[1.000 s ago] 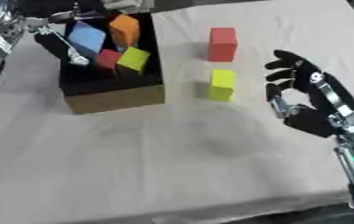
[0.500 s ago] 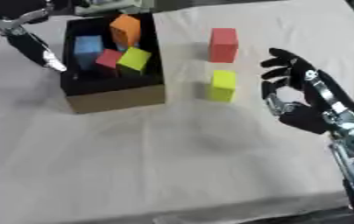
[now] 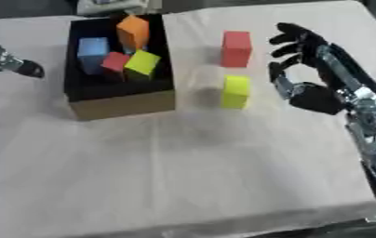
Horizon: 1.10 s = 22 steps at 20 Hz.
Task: Pick up objects on the table and place them in the box.
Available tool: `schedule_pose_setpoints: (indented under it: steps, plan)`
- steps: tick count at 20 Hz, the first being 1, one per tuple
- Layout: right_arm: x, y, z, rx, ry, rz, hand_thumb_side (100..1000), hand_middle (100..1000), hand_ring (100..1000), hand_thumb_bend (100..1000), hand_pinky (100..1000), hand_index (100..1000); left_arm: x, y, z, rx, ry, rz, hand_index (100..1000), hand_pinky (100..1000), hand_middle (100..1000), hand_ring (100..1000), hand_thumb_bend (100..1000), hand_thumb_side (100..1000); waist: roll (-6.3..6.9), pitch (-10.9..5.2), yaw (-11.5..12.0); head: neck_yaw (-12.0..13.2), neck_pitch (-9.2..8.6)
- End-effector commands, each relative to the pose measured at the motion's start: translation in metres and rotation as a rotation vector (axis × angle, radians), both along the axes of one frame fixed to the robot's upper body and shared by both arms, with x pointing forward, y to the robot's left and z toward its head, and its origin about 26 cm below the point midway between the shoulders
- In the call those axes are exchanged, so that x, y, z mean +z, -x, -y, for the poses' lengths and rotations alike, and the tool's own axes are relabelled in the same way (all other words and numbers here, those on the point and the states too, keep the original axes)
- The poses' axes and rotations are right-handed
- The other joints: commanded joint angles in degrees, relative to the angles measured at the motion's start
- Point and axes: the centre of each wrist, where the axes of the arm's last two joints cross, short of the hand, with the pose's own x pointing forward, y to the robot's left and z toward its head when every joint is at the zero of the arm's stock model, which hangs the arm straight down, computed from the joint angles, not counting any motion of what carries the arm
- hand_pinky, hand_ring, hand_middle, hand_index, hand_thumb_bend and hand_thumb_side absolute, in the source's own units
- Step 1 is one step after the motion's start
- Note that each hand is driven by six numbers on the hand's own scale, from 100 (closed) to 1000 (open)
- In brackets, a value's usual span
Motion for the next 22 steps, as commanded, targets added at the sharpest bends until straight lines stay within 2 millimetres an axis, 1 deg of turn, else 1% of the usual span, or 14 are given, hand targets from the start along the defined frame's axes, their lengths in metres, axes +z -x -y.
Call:
schedule_pose_setpoints:
  steps: [1,4,5,6,9,10,11,12,16,22]
  plan:
    - [0.018,-0.007,0.014,-0.024,0.119,0.014,400,822,780,200,679,982,0.009,0.013,-0.009,-0.007,0.108,-0.008,876,832,745,755,916,705,-0.88,-1.65,0.59,-0.50,0.28]
    - [0.021,-0.016,0.018,-0.025,0.198,-0.006,414,829,787,266,685,986,-0.010,0.018,-0.017,0.008,0.199,-0.092,869,825,727,741,893,709,-1.09,-1.62,1.38,-0.76,0.28]
    - [0.021,-0.018,0.019,-0.026,0.222,-0.015,417,829,787,277,685,986,-0.016,0.019,-0.019,0.013,0.230,-0.116,868,823,724,739,890,710,-1.15,-1.61,1.55,-0.84,0.28]
    - [0.019,-0.021,0.020,-0.029,0.240,-0.025,414,827,787,310,685,987,-0.021,0.021,-0.021,0.019,0.257,-0.135,866,822,720,736,882,711,-1.20,-1.57,1.69,-0.91,0.28]
    - [0.012,-0.028,0.022,-0.042,0.284,-0.049,424,827,788,366,687,988,-0.031,0.024,-0.026,0.038,0.317,-0.169,864,820,715,733,875,711,-1.24,-1.51,2.00,-0.93,0.28]
    - [0.010,-0.030,0.023,-0.045,0.297,-0.053,431,828,790,397,689,990,-0.033,0.024,-0.028,0.044,0.331,-0.177,863,819,712,730,870,710,-1.25,-1.50,2.07,-0.91,0.28]
    - [0.008,-0.032,0.023,-0.048,0.314,-0.054,432,828,790,401,690,990,-0.035,0.025,-0.029,0.049,0.342,-0.184,863,819,712,730,870,710,-1.26,-1.50,2.13,-0.90,0.28]
    - [0.008,-0.034,0.023,-0.050,0.331,-0.053,435,830,792,426,692,989,-0.036,0.025,-0.030,0.053,0.349,-0.190,863,819,711,730,865,713,-1.28,-1.52,2.17,-0.90,0.28]
    - [0.003,-0.041,0.023,-0.060,0.389,-0.054,433,831,792,457,696,984,-0.042,0.025,-0.030,0.056,0.353,-0.216,863,819,709,729,857,712,-1.34,-1.60,2.31,-0.93,0.28]
    - [-0.002,-0.050,0.022,-0.064,0.431,-0.061,442,829,790,458,698,981,-0.047,0.024,-0.030,0.058,0.348,-0.243,863,819,703,726,840,708,-1.38,-1.63,2.39,-0.99,0.28]
